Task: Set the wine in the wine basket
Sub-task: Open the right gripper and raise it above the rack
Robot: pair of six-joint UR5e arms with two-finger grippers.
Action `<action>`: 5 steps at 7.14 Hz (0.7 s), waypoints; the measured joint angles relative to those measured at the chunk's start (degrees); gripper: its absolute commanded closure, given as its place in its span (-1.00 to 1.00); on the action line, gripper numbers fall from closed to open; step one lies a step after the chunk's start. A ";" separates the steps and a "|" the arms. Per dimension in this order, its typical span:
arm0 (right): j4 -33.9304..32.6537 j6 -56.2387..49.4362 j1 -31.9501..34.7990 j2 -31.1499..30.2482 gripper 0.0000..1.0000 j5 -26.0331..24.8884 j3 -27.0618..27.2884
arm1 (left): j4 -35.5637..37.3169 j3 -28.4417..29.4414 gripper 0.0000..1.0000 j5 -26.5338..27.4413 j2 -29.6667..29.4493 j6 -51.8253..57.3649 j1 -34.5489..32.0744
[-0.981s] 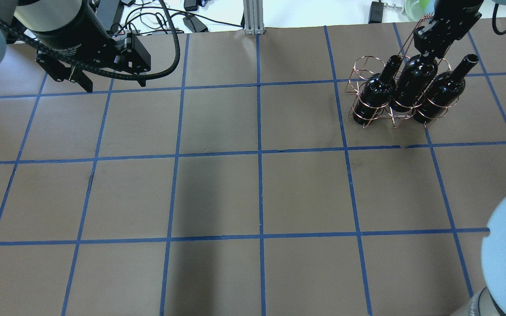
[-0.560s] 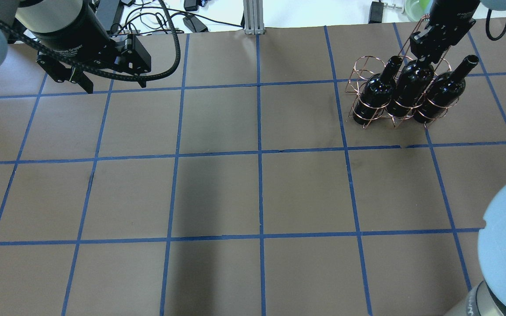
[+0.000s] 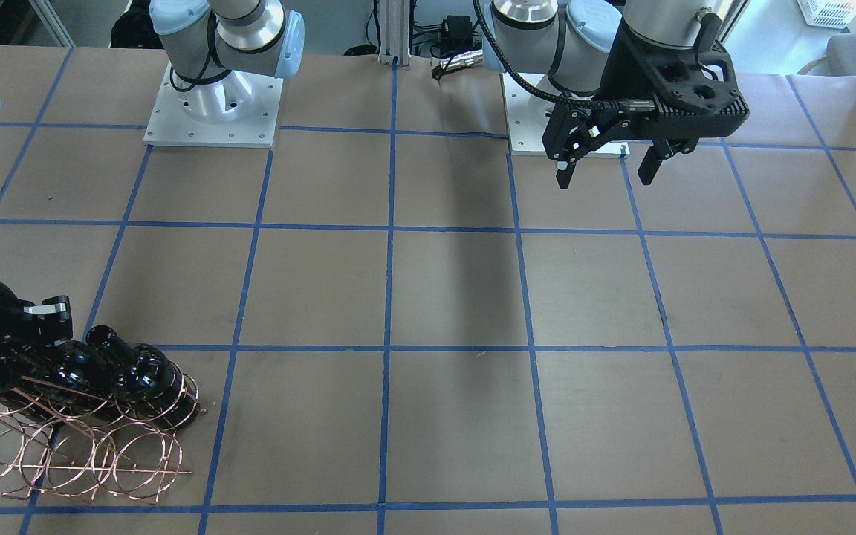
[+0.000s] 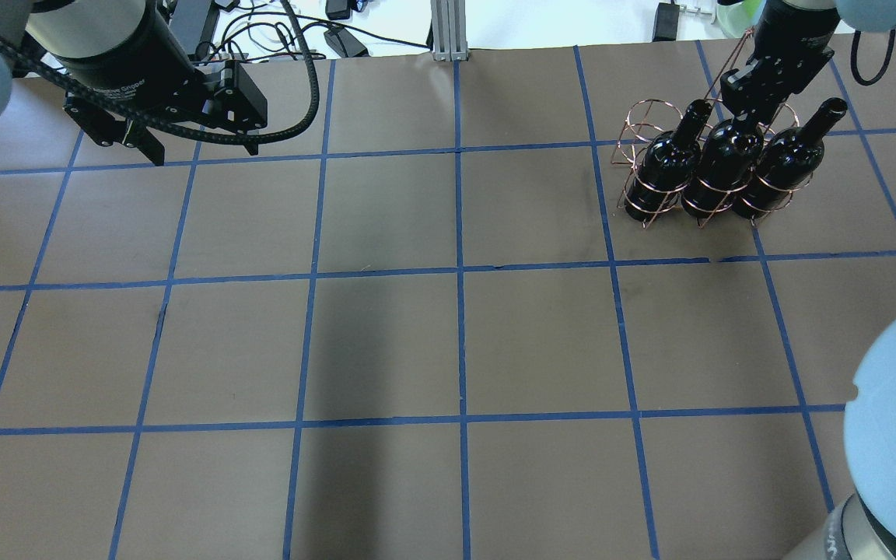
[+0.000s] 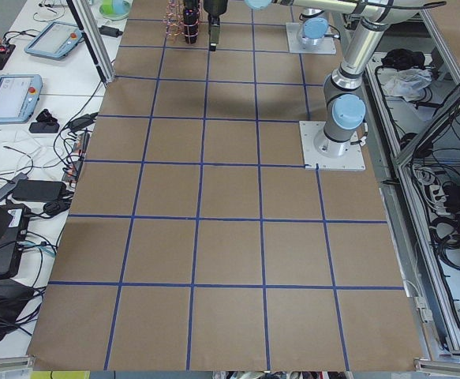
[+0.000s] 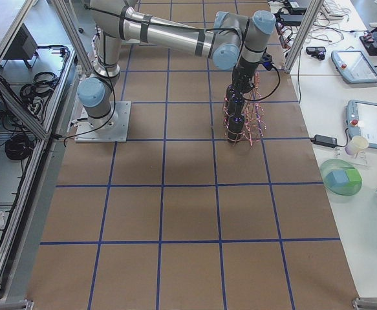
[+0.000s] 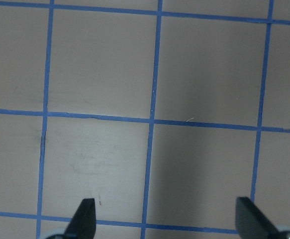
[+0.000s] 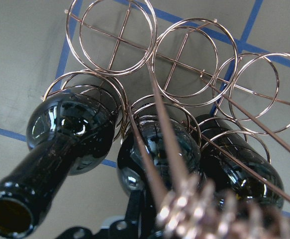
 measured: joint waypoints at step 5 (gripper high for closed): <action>-2.41 0.48 0.01 -1.65 -0.98 -0.69 2.16 | 0.00 0.00 -1.00 0.02 0.00 -0.02 0.00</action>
